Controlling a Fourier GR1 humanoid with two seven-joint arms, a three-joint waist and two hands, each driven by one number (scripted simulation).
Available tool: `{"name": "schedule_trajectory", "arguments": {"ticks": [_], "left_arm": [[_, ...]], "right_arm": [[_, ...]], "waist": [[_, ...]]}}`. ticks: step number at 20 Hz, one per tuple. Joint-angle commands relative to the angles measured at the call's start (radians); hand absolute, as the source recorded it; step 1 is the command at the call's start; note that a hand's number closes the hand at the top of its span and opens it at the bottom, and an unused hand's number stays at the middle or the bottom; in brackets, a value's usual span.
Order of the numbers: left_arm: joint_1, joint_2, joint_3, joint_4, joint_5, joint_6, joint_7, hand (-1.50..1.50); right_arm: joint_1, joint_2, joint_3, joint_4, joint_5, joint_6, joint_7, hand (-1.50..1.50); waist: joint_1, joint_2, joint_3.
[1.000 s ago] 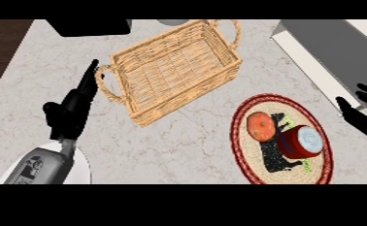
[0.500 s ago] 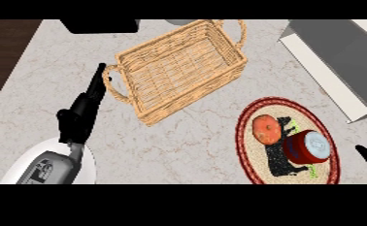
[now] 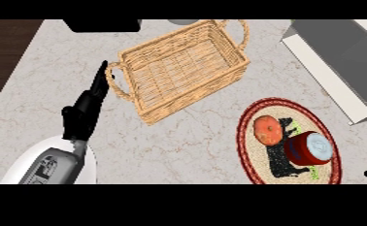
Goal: Pick the can from the placemat and place it in the tiered shelf
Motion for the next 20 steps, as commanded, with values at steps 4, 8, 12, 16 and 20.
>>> {"name": "schedule_trajectory", "arguments": {"ticks": [4, 8, 12, 16, 20], "left_arm": [[-0.025, -0.051, -0.028, 0.042, -0.030, 0.006, 0.005, 0.00], [-0.020, -0.010, 0.010, 0.039, -0.009, -0.039, -0.011, 0.00], [0.020, 0.004, 0.005, -0.073, -0.021, -0.031, 0.080, 0.00], [-0.032, -0.068, 0.021, 0.016, -0.065, -0.018, 0.050, 0.00], [0.015, -0.069, 0.047, -0.015, -0.077, -0.070, 0.041, 0.00]], "right_arm": [[0.043, -0.207, 0.077, -0.227, 0.091, 0.116, 0.363, -1.50], [0.026, -0.290, 0.155, -0.299, 0.165, 0.173, 0.539, -1.50], [0.032, -0.272, 0.203, -0.413, 0.213, 0.194, 0.713, -1.50], [-0.048, -0.218, 0.270, -0.458, 0.283, 0.220, 0.825, -1.50], [-0.160, -0.136, 0.293, -0.406, 0.344, 0.234, 0.850, -1.50]], "waist": [[0.001, 0.006, -0.003], [0.018, 0.008, -0.003], [0.016, 0.001, 0.000], [0.010, 0.003, 0.000], [0.013, 0.003, 0.001]]}}
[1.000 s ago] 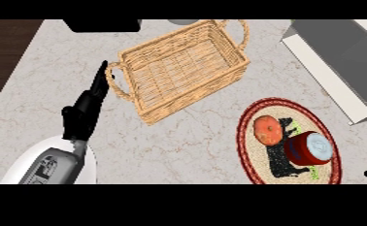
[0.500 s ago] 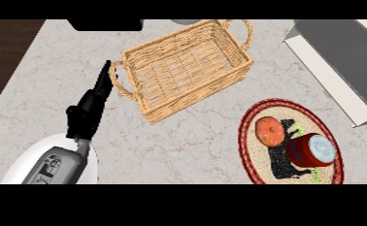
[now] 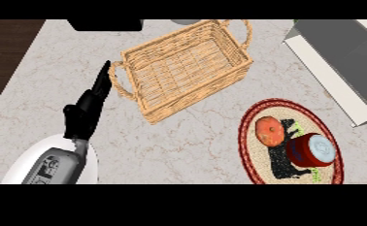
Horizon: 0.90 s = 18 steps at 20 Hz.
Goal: Pick the can from the placemat and place it in the tiered shelf
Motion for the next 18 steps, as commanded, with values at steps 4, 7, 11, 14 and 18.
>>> {"name": "schedule_trajectory", "arguments": {"ticks": [4, 7, 11, 14, 18], "left_arm": [[0.006, -0.069, 0.021, 0.034, -0.042, -0.028, -0.017, 0.00], [0.017, -0.054, 0.034, -0.029, -0.067, -0.040, 0.039, 0.00], [0.044, -0.090, 0.041, -0.006, -0.094, -0.050, -0.009, 0.00], [0.015, -0.092, 0.076, 0.058, -0.099, -0.078, -0.048, 0.00], [-0.012, -0.106, 0.111, 0.109, -0.119, -0.093, -0.066, 0.00]], "right_arm": [[-0.106, 0.093, 0.049, -0.010, 0.121, 0.056, 0.083, -1.50], [-0.036, 0.141, 0.053, -0.076, 0.184, 0.072, 0.093, -1.50], [-0.121, 0.205, 0.105, -0.012, 0.256, 0.076, 0.121, -1.50], [-0.176, 0.209, 0.070, 0.070, 0.236, 0.107, 0.092, -1.50], [-0.118, 0.296, 0.161, 0.014, 0.358, 0.084, 0.092, -1.50]], "waist": [[-0.003, 0.001, 0.000], [-0.005, 0.000, 0.000], [-0.002, 0.001, 0.000], [-0.002, 0.002, 0.000], [-0.005, 0.002, 0.000]]}}
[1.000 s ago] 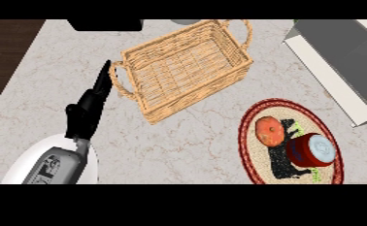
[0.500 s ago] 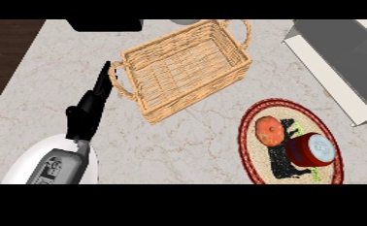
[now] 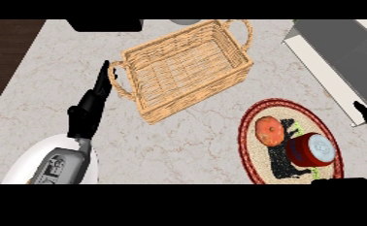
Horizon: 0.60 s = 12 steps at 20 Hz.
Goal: Pick the can from the placemat and place it in the tiered shelf
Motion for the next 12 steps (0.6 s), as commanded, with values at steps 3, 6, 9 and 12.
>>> {"name": "schedule_trajectory", "arguments": {"ticks": [3, 6, 9, 12], "left_arm": [[-0.062, -0.042, 0.008, 0.034, -0.026, -0.018, 0.071, 0.00], [-0.028, 0.008, 0.051, -0.045, -0.016, -0.065, 0.106, 0.00], [0.028, -0.041, 0.046, 0.041, -0.048, -0.051, -0.034, 0.00], [-0.011, -0.050, 0.067, 0.046, -0.033, -0.072, 0.003, 0.00]], "right_arm": [[0.029, 0.052, -0.003, 0.019, 0.054, 0.027, -0.013, -1.50], [-0.002, 0.079, 0.002, 0.113, 0.098, 0.021, -0.064, -1.50], [-0.042, 0.084, -0.012, 0.075, 0.084, 0.082, 0.003, -1.50], [-0.059, 0.108, 0.004, 0.167, 0.127, 0.063, -0.060, -1.50]], "waist": [[-0.007, 0.003, -0.002], [-0.001, 0.003, -0.002], [-0.002, 0.003, -0.002], [-0.001, 0.004, -0.002]]}}
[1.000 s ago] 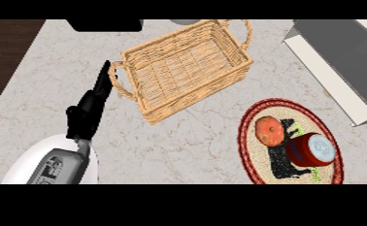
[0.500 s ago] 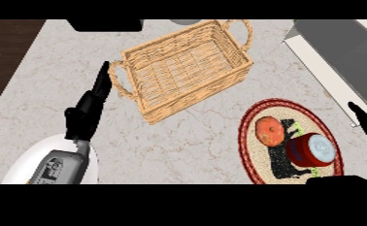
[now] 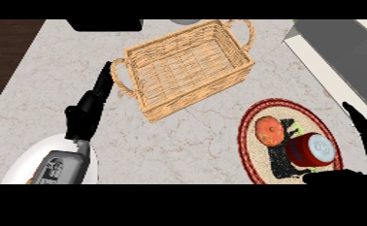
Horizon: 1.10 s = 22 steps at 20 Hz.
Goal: Pick the can from the placemat and place it in the tiered shelf
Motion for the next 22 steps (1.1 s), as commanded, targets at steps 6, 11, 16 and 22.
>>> {"name": "schedule_trajectory", "arguments": {"ticks": [6, 11, 16, 22], "left_arm": [[-0.023, -0.035, 0.013, -0.020, -0.044, -0.014, 0.050, 0.00], [0.027, -0.047, 0.016, -0.033, -0.051, -0.044, 0.029, 0.00], [0.014, -0.050, 0.054, -0.045, -0.051, -0.065, 0.053, 0.00], [0.062, -0.074, 0.035, -0.102, -0.091, -0.066, 0.054, 0.00]], "right_arm": [[0.052, 0.042, -0.002, 0.104, 0.101, 0.009, -0.107, -1.50], [-0.055, 0.049, -0.053, 0.214, 0.102, 0.035, -0.123, -1.50], [0.025, 0.079, -0.045, 0.134, 0.156, 0.048, -0.128, -1.50], [0.009, 0.120, -0.048, 0.182, 0.177, 0.053, -0.152, -1.50]], "waist": [[-0.001, 0.001, 0.000], [0.003, 0.001, 0.000], [-0.001, 0.001, 0.000], [0.000, 0.001, 0.000]]}}
